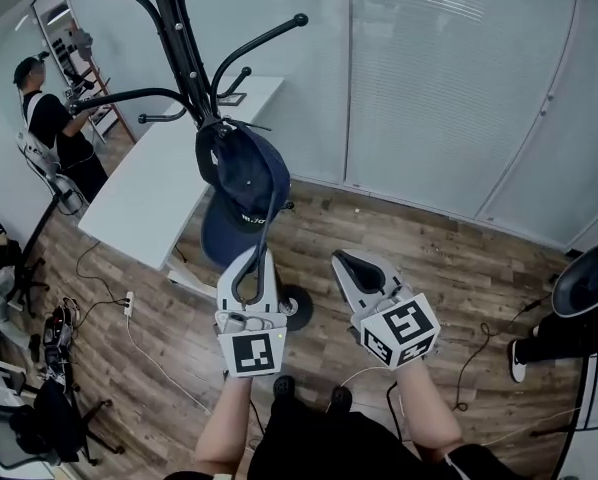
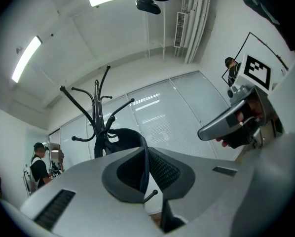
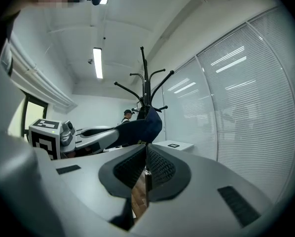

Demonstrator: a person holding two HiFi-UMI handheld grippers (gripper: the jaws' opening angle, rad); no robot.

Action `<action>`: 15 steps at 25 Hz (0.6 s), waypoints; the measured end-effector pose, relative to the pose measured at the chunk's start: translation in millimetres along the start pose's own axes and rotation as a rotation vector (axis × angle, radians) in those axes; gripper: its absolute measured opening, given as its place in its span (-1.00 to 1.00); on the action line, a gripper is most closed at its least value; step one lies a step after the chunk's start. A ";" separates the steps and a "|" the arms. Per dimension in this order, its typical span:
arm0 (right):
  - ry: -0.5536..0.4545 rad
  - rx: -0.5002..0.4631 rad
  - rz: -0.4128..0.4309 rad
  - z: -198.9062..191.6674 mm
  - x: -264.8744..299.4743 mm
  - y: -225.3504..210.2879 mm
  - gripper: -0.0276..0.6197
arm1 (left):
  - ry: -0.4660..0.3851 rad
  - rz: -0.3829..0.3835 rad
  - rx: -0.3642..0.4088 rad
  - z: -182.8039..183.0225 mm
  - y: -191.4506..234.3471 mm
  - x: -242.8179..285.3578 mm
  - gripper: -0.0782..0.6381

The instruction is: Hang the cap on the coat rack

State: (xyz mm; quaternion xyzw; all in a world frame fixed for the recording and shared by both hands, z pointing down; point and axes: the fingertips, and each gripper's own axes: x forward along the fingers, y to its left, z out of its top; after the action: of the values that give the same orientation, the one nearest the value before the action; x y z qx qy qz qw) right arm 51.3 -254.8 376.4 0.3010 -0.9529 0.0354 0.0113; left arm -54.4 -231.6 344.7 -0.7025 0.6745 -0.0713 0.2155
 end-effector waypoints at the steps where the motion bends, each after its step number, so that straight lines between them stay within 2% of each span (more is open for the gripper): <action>1: -0.005 -0.001 -0.008 2.1 3.1 0.4 -0.82 | 0.003 -0.009 -0.004 -3.4 1.4 2.1 -0.70; 9: 0.001 -0.016 -0.074 8.9 30.2 6.6 -0.81 | 0.003 -0.080 -0.049 -25.4 21.4 26.5 -0.70; 15: 0.013 -0.025 -0.130 7.7 40.2 7.1 -0.81 | 0.020 -0.151 -0.059 -49.4 12.9 33.6 -0.69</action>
State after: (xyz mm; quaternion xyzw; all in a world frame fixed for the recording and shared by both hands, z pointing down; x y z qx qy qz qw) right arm 14.3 -272.6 370.0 0.3620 -0.9315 0.0247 0.0234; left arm -82.9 -274.7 377.4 -0.7566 0.6235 -0.0748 0.1820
